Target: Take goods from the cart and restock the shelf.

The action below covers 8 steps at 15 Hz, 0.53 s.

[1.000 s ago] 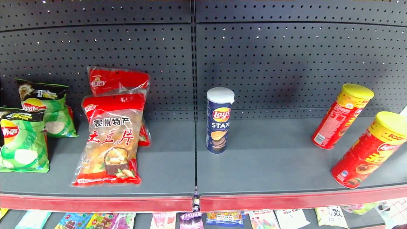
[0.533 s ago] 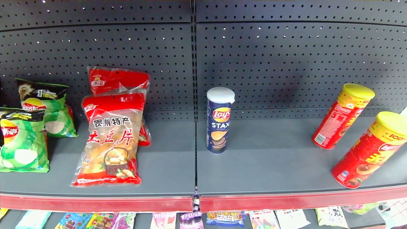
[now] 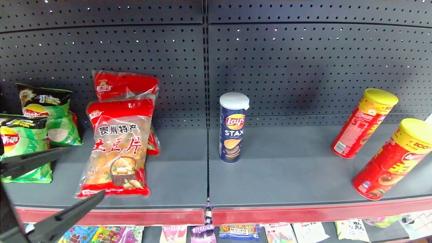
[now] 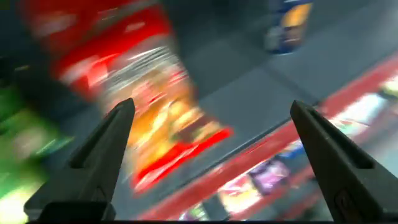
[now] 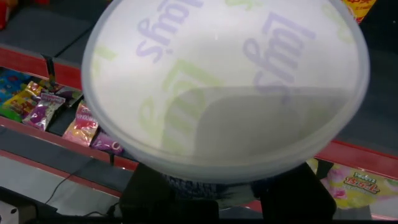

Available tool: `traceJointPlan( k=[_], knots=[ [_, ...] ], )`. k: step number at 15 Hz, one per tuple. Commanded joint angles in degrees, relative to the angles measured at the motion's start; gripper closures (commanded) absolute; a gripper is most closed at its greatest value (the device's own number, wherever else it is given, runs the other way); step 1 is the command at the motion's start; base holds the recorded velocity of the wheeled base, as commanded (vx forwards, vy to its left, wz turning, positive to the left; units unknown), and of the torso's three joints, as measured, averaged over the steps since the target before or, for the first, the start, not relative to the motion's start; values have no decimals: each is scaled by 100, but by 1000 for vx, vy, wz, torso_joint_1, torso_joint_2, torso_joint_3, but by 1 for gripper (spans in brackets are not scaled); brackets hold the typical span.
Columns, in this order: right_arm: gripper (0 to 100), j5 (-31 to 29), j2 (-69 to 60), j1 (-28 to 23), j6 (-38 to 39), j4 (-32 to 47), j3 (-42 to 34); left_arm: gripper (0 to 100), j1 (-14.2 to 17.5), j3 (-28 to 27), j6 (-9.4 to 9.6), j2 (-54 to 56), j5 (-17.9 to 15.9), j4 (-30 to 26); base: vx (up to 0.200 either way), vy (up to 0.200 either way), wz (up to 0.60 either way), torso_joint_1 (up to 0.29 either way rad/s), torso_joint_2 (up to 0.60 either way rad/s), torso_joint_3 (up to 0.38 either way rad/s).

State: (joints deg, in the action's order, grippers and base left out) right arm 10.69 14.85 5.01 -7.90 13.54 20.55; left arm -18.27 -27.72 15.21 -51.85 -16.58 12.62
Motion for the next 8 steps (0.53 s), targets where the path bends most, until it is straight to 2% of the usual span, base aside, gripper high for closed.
traceJointPlan(
  k=[1, 4, 8],
  knots=[
    [100, 3, 132, 9, 8, -10, -16, 0, -634, -1420, -71, -2717, -812, 391, 0, 0, 0, 0, 0, 0],
    [100, -6, 124, 0, 25, 8, -25, 0, -941, -2572, -98, -3991, -689, 391, 0, 0, 0, 0, 0, 0],
    [100, -32, 124, -9, 87, 8, -34, 0, -1108, -3451, -115, -5011, -513, 522, 0, 0, 0, 0, 0, 0]
  ],
)
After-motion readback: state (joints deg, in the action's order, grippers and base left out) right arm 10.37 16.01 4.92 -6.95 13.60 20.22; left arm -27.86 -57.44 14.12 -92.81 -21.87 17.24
